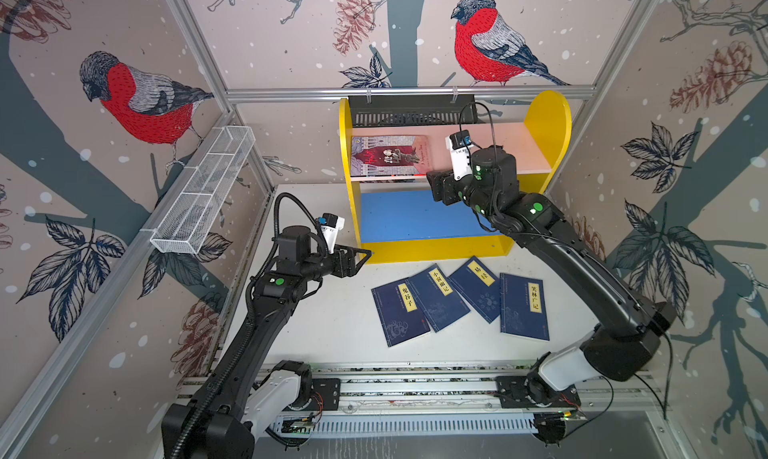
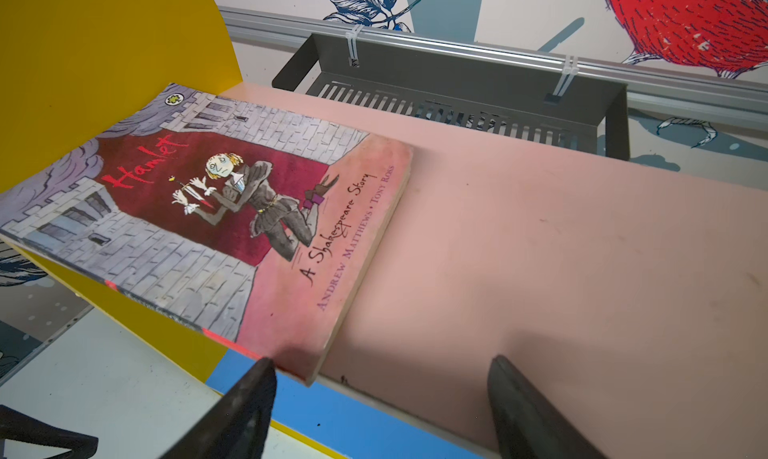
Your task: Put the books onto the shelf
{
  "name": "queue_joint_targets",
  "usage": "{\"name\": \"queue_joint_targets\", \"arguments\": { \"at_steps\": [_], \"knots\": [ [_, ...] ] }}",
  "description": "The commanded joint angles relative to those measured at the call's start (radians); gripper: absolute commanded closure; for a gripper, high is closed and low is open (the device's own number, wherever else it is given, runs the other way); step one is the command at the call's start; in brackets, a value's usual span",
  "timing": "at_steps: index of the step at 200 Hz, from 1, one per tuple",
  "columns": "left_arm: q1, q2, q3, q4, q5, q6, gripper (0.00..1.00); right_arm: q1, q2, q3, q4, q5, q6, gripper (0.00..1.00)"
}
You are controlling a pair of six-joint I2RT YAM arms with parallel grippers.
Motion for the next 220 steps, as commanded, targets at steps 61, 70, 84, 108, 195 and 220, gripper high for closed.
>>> {"name": "queue_joint_targets", "arguments": {
  "at_steps": [61,70,84,108,195,220],
  "knots": [
    [0.002,0.002,-0.007,0.011,0.012,0.011,0.24,0.001,0.027,0.031,-0.03,0.004,-0.015,0.19],
    [0.002,0.002,-0.007,0.01,0.012,0.012,0.24,0.001,0.023,0.028,-0.03,-0.01,-0.015,0.19],
    [0.002,0.002,-0.007,0.009,0.013,0.011,0.24,0.005,0.012,0.023,-0.026,-0.035,-0.014,0.18],
    [0.002,0.004,-0.005,0.009,0.012,0.013,0.24,0.003,-0.007,0.029,-0.027,-0.063,-0.009,0.18],
    [0.003,-0.007,0.001,0.004,0.012,0.014,0.24,-0.084,0.119,0.275,-0.202,-0.318,0.079,0.14],
    [0.002,-0.013,-0.002,0.003,0.01,0.019,0.24,-0.09,0.154,0.316,-0.236,-0.349,0.09,0.14]
  ]
}}
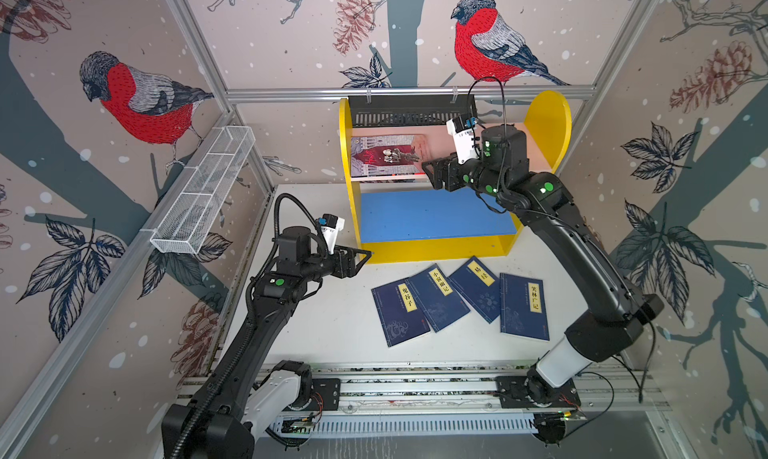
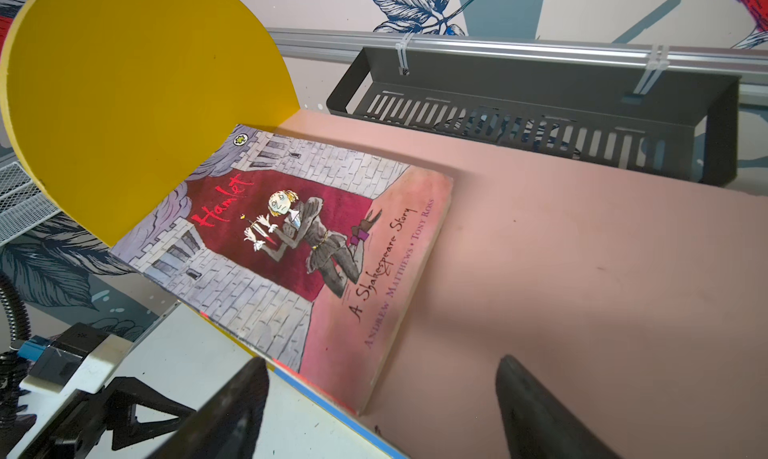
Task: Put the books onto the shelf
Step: 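Withdraw the right gripper from the shelf and lower it toward the blue books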
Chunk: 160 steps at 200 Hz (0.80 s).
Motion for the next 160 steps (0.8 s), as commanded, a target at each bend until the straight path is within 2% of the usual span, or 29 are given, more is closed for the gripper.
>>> {"name": "queue_joint_targets", "arguments": {
  "at_steps": [1,160],
  "knots": [
    [0.001,-0.008,0.002,0.003,0.01,0.018,0.24,-0.003,0.023,0.035,-0.057,-0.06,0.03,0.14],
    [0.002,-0.018,0.004,-0.001,0.007,0.017,0.24,-0.01,0.072,0.098,-0.118,-0.218,0.071,0.15]
  ]
}}
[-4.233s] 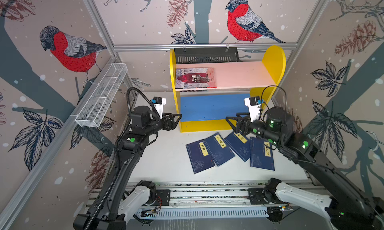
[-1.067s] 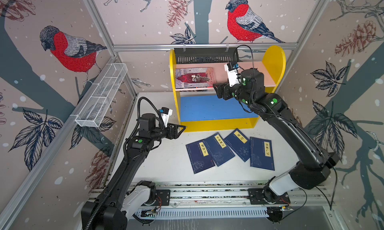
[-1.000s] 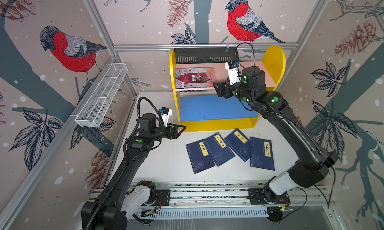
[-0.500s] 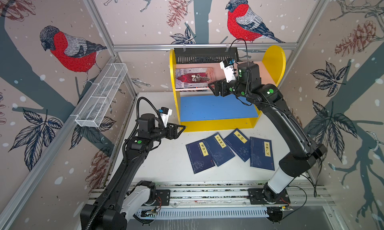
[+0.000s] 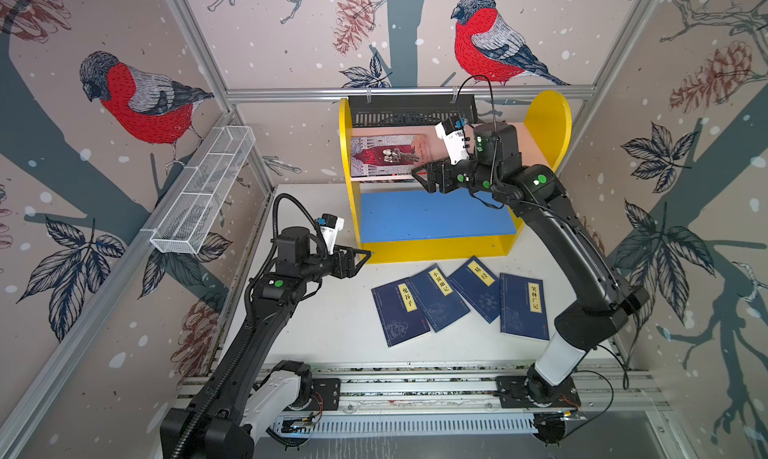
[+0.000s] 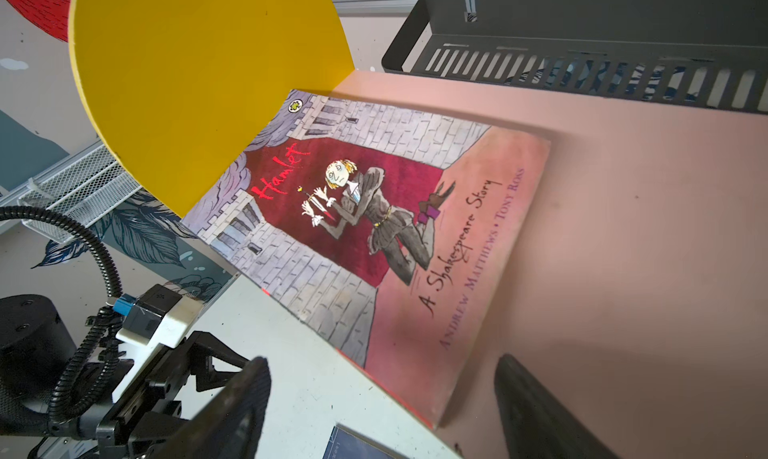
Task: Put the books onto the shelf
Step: 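Withdraw the right gripper from the shelf and lower it toward the blue books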
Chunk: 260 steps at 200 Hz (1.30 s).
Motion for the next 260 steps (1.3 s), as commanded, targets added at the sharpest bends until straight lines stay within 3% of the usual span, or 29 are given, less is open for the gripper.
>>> {"name": "queue_joint_targets", "arguments": {
  "at_steps": [1,134,198,217,260],
  "knots": [
    [0.002,-0.006,0.004,0.0,0.007,0.016,0.24,0.0,0.002,0.005,-0.024,-0.039,0.017,0.15],
    [0.001,-0.009,0.001,-0.006,-0.002,0.016,0.24,0.007,0.009,0.016,-0.046,-0.062,0.012,0.15],
    [0.002,-0.006,0.006,-0.008,-0.017,-0.005,0.24,0.007,-0.061,0.029,0.02,0.177,-0.02,0.13],
    [0.002,-0.003,-0.022,0.01,-0.017,-0.042,0.24,0.019,-0.179,-0.114,0.134,0.182,-0.028,0.14],
    [0.004,0.007,-0.139,0.09,0.004,-0.184,0.24,0.06,-0.57,-0.648,0.361,0.117,0.041,0.18]
  ]
}}
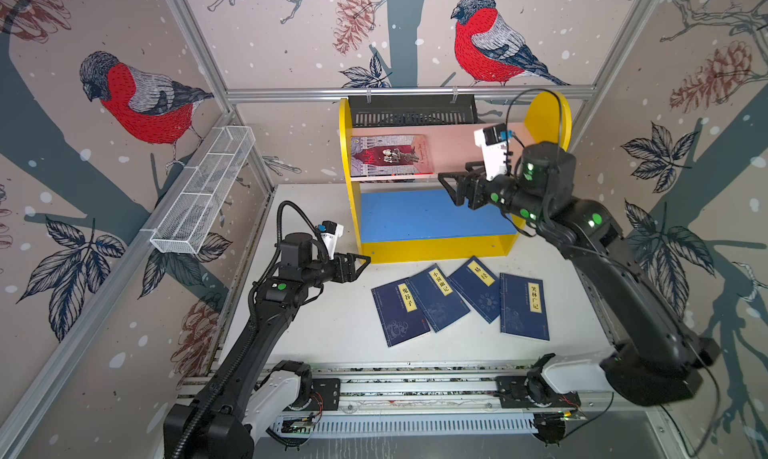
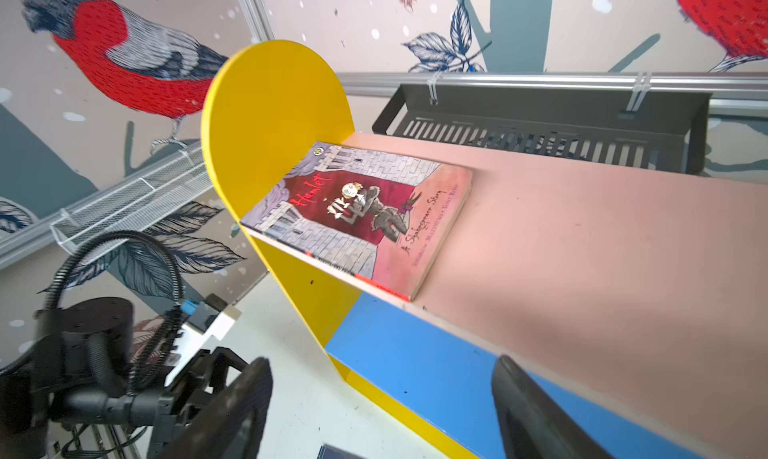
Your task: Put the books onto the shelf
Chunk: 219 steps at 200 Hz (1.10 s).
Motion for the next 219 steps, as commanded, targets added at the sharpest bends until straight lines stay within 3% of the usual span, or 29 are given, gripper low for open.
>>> {"name": "queue_joint_targets", "arguments": {
  "at_steps": [1,55,99,139,164,219],
  "knots": [
    [0.003,0.004,-0.048,0.074,0.015,-0.098,0.24,0.017,-0.138,-0.202,0.142,-0.029,0.05,0.18],
    [0.005,0.076,-0.134,0.146,0.068,-0.2,0.24,0.164,-0.379,-0.638,0.186,0.011,0.253,0.2],
    [0.003,0.116,-0.171,0.217,0.103,-0.239,0.24,0.189,-0.425,-0.91,0.176,0.079,0.452,0.19],
    [0.002,0.115,-0.211,0.255,0.114,-0.265,0.24,0.114,-0.353,-1.086,0.29,0.046,0.547,0.19],
    [0.002,0.107,-0.236,0.258,0.104,-0.274,0.24,0.039,-0.332,-1.144,0.33,0.03,0.551,0.19],
    [-0.009,0.121,-0.278,0.326,0.115,-0.296,0.24,-0.099,-0.242,-1.227,0.466,-0.123,0.499,0.18]
  ]
}}
